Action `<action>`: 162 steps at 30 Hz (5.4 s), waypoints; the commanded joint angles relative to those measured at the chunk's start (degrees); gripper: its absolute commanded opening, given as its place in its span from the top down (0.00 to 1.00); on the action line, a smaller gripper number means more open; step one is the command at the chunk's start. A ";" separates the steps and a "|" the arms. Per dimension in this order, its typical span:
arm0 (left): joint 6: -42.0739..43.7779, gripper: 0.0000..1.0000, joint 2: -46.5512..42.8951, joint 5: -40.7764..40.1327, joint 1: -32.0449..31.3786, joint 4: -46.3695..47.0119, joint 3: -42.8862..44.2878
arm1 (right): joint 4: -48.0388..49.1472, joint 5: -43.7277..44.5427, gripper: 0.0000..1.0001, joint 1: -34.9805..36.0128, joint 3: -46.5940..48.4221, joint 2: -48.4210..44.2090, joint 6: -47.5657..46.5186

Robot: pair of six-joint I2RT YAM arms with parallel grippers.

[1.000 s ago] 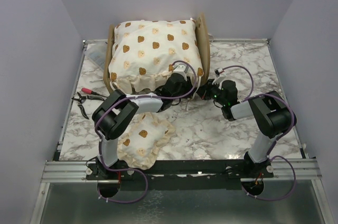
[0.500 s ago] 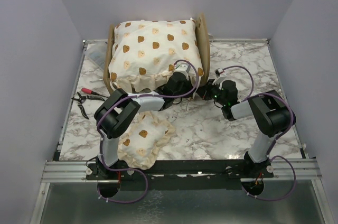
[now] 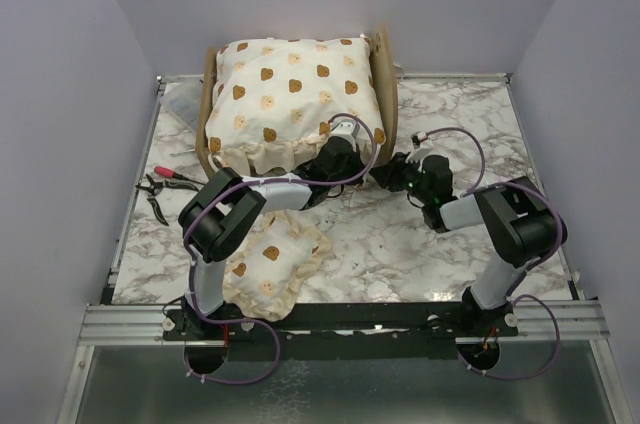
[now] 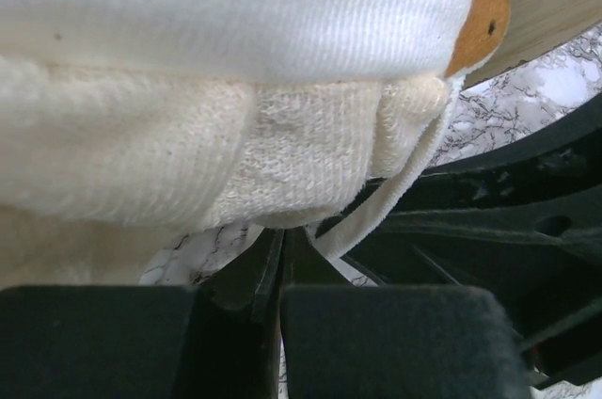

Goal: Set up the pet bed

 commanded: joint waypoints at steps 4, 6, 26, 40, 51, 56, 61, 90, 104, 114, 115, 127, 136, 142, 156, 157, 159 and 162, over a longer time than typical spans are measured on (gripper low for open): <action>-1.69 1.00 -1.30 -4.40 -0.24 0.48 -0.56 | -6.50 5.04 0.62 0.48 -3.21 -5.27 -0.20; -2.62 1.00 -1.25 -4.87 -0.27 0.60 -0.42 | -7.11 5.45 0.61 0.82 -4.46 -5.94 0.25; -9.59 1.00 -0.83 -2.43 -0.36 2.21 -0.17 | -1.50 24.35 0.46 16.90 -2.63 1.57 -5.91; -10.59 1.00 -1.40 -2.78 -0.36 3.07 -1.07 | -18.70 43.26 0.62 22.28 2.80 4.60 -3.37; -12.03 1.00 -1.64 -2.26 -0.36 4.11 -1.42 | -13.91 39.52 0.62 22.39 -0.83 2.50 -0.19; -14.78 1.00 -2.02 -1.21 -0.03 4.12 -1.82 | -10.58 41.77 0.58 22.95 -1.17 3.63 -1.29; -17.63 1.00 -1.55 -1.02 0.33 3.97 -2.13 | -6.28 40.87 0.50 24.22 -2.95 2.28 -3.20; -18.89 1.00 2.26 0.69 1.85 3.44 0.97 | -27.45 52.67 1.00 26.86 -0.35 3.21 10.32; -10.96 1.00 -5.29 -3.97 1.61 3.02 1.18 | -33.69 50.16 1.00 21.66 -3.93 -8.42 15.63; -10.10 1.00 -12.69 -11.99 -2.71 4.57 -5.97 | -35.37 48.80 1.00 19.23 -6.35 -15.28 14.90; -10.55 1.00 -12.95 -12.90 -3.23 4.98 -7.06 | -35.13 48.53 1.00 18.75 -6.62 -15.60 14.68; 4.64 1.00 -15.37 -22.07 -9.74 8.87 -4.36 | -31.35 43.97 1.00 13.64 -6.62 -14.48 11.30; 15.19 1.00 -12.73 -22.46 -8.59 8.66 5.03 | -30.05 41.15 1.00 12.40 -5.60 -13.61 10.49; 16.97 1.00 -10.54 -20.96 -5.65 8.09 9.68 | -29.93 40.36 1.00 11.29 -4.52 -13.01 9.82; 21.38 1.00 -6.24 -20.18 0.27 4.02 21.97 | -28.28 35.31 1.00 5.63 -4.35 -7.28 10.15; 21.60 1.00 -6.04 -20.43 0.60 3.77 22.34 | -28.39 34.70 1.00 5.61 -3.96 -7.31 9.89; 22.34 1.00 -5.89 -21.41 1.14 3.33 22.77 | -29.23 32.73 1.00 5.67 -2.63 -8.21 9.35; 22.67 1.00 -6.34 -22.55 2.26 2.99 22.76 | -29.86 29.48 1.00 5.68 -1.07 -10.84 9.23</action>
